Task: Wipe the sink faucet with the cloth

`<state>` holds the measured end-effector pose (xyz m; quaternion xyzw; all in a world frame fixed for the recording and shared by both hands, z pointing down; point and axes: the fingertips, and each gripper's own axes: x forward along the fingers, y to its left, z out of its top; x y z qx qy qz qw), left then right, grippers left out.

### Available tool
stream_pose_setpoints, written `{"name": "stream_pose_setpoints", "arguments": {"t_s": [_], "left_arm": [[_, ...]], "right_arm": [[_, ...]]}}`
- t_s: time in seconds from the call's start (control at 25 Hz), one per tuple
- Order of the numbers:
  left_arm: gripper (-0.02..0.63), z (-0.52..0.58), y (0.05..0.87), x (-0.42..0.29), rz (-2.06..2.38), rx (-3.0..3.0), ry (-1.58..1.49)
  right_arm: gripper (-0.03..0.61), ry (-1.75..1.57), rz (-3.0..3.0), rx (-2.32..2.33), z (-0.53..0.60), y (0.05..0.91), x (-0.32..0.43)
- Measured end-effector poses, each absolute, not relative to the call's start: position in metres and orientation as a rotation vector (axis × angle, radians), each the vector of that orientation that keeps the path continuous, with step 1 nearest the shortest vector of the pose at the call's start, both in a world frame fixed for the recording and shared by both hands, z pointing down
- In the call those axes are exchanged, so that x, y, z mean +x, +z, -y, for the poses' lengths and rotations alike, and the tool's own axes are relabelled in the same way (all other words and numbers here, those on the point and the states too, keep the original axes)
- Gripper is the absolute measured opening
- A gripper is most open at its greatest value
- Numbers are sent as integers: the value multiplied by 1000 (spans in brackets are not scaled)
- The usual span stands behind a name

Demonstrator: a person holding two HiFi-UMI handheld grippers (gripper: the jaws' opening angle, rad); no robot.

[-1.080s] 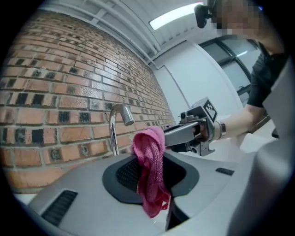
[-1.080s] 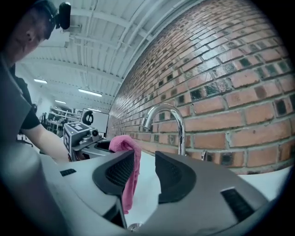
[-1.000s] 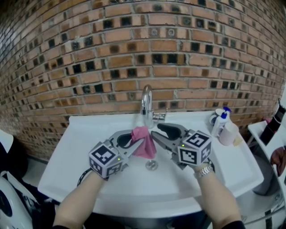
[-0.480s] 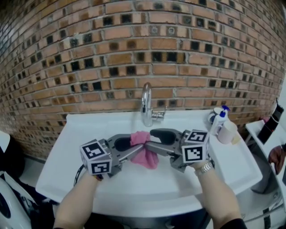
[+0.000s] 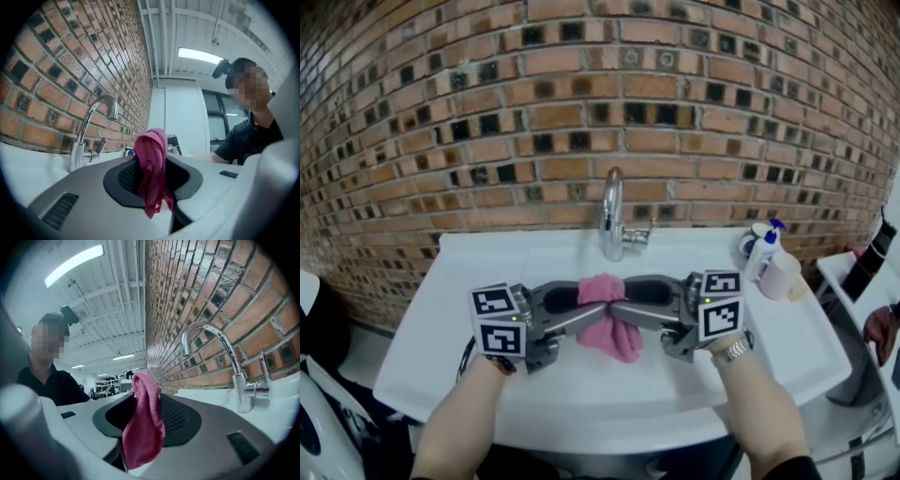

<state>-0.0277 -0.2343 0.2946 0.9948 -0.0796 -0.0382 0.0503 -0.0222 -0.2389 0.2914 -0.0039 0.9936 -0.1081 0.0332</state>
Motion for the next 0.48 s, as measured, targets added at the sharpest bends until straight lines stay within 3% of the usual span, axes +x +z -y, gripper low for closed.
{"name": "stream_pose_setpoints", "arguments": {"t_s": [0.48], "left_arm": [[124,237,294,-31,212,2980,-164]], "right_arm": [[64,-277,-3051,-31,238,285,-21]]}}
